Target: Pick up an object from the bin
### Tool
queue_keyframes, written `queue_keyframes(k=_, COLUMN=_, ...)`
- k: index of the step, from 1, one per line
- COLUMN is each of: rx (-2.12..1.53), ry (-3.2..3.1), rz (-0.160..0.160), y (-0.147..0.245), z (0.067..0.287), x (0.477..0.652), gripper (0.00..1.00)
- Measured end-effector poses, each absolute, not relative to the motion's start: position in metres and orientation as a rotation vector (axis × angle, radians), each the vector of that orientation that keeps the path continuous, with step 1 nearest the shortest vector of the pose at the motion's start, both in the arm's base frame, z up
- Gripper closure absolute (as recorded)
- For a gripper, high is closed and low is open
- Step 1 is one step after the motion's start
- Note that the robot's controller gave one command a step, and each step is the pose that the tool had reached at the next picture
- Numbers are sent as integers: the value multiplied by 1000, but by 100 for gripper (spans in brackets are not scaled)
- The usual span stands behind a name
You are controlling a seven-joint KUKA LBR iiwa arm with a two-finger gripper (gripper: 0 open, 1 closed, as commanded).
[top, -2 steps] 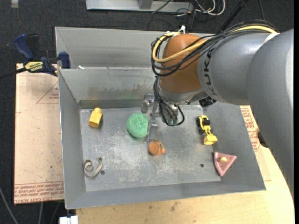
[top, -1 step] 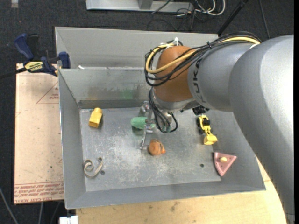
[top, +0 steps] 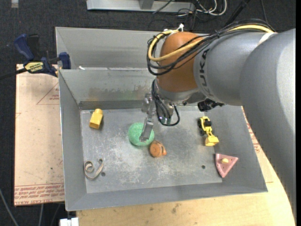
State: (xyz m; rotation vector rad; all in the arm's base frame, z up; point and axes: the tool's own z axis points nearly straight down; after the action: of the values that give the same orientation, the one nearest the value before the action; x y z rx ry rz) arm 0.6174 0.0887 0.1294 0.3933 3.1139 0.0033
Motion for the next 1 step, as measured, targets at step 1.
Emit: queue_keyframes(k=1, rx=217, ry=3138, rz=3, y=79, z=73, x=618, gripper=0)
